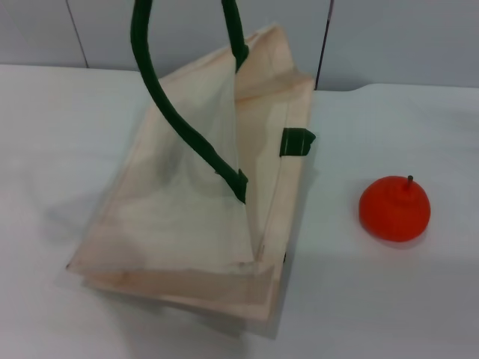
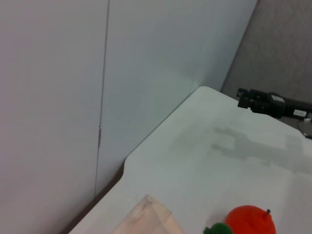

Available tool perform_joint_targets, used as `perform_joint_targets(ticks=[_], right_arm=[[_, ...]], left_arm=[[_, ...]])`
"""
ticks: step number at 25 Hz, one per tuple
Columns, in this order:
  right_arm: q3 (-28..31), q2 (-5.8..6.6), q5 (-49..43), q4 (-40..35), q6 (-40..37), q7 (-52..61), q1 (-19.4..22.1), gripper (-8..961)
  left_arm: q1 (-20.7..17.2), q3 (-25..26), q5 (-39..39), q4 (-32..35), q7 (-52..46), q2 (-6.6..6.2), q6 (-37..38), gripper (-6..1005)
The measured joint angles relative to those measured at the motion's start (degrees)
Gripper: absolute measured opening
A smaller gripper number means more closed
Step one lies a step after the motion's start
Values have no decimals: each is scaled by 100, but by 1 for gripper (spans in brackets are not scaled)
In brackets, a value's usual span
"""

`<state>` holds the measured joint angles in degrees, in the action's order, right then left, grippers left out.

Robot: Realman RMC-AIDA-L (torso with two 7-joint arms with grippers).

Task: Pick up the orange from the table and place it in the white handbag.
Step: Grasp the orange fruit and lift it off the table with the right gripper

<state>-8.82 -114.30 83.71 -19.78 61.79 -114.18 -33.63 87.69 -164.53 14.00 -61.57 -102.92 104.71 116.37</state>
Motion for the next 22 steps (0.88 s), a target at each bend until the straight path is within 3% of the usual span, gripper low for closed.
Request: perform_joint_targets(ticks=[2,6,8,18,22], right_arm=[[-168,147,-690,-318,340,654,-18,886],[-539,554,-1785,-543,1323,1281,-135,886],[-711,662,-2226,-554,1642,1323,-229,886],[-1192,594,-3636,-694,2265,1337,-542,885],[-1281,470,-3878,-704,2106,1298,-610,885]], left_arm=[[78,0,85,13,4,-20,11,141],[214,0,236,30,11,-24,18,141],[228,0,244,30,1,-15,23,141],[301,0,257,28,-53,-40,36,142],[298,0,257,25,-53,-41,36,142]])
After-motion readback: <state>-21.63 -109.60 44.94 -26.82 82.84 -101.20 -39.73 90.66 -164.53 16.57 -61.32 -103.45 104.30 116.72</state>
